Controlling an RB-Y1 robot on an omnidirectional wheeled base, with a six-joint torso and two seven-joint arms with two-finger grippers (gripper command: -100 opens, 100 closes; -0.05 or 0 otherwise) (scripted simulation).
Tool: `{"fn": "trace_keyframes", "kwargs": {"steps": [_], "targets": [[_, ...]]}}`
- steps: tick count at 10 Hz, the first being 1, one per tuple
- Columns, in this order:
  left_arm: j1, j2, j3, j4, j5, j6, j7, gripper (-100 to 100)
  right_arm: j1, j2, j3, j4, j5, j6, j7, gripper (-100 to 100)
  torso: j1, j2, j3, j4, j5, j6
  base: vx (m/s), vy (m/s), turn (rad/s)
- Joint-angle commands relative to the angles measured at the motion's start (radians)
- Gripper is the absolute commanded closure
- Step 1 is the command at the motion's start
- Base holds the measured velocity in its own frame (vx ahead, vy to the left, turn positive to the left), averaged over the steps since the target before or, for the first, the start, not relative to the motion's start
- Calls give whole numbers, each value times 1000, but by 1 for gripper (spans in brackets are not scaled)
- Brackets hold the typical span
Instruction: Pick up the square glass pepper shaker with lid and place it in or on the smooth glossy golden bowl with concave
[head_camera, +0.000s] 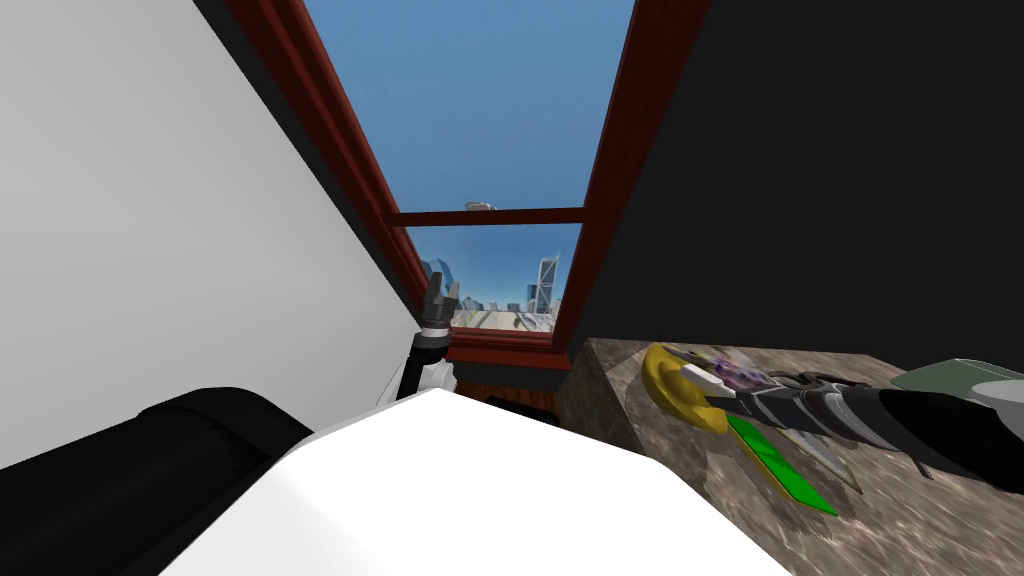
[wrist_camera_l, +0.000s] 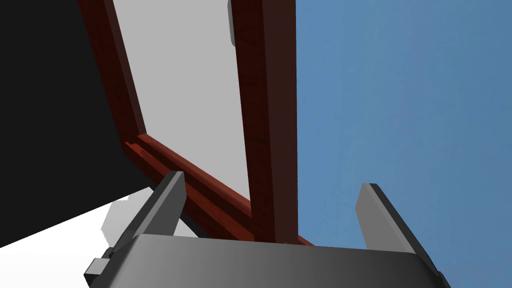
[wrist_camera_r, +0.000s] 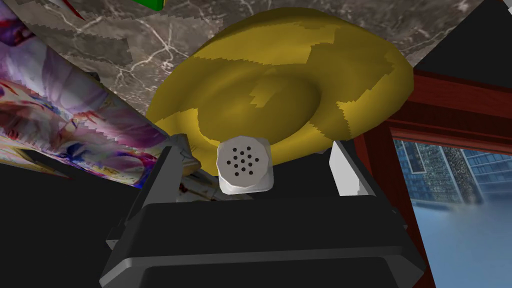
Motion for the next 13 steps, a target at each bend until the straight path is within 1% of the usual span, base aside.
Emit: {"fn": "trace_keyframes", "kwargs": {"steps": [1,4,5,6,7,8,13], "targets": [[0,0,0,0,0,0,0,0,-15,-35,-8,1,-22,-22,-25,-100,0,0,0,0,0,0,-74,-26,6],[0,0,0,0,0,0,0,0,-36,-81,-20,3,-51,-51,-58,-100,-6,8,5,2,-1,0,-118,-78,9],[0,0,0,0,0,0,0,0,-46,-104,-25,4,-66,-66,-75,-100,-5,8,5,2,-1,0,-139,-39,4],[0,0,0,0,0,0,0,0,-51,-116,-28,5,-73,-73,-83,-100,-3,9,5,2,-1,0,-99,-45,4],[0,0,0,0,0,0,0,0,-29,-103,-46,19,-63,-73,-80,-100,-3,7,5,2,-1,0,-31,-22,3],[0,0,0,0,0,0,0,0,-29,-104,-46,21,-64,-77,-82,0,-2,4,3,1,-1,0,-8,-4,-2],[0,0,0,0,0,0,0,0,-29,-104,-46,20,-64,-77,-82,0,0,0,0,0,0,0,0,0,0]]}}
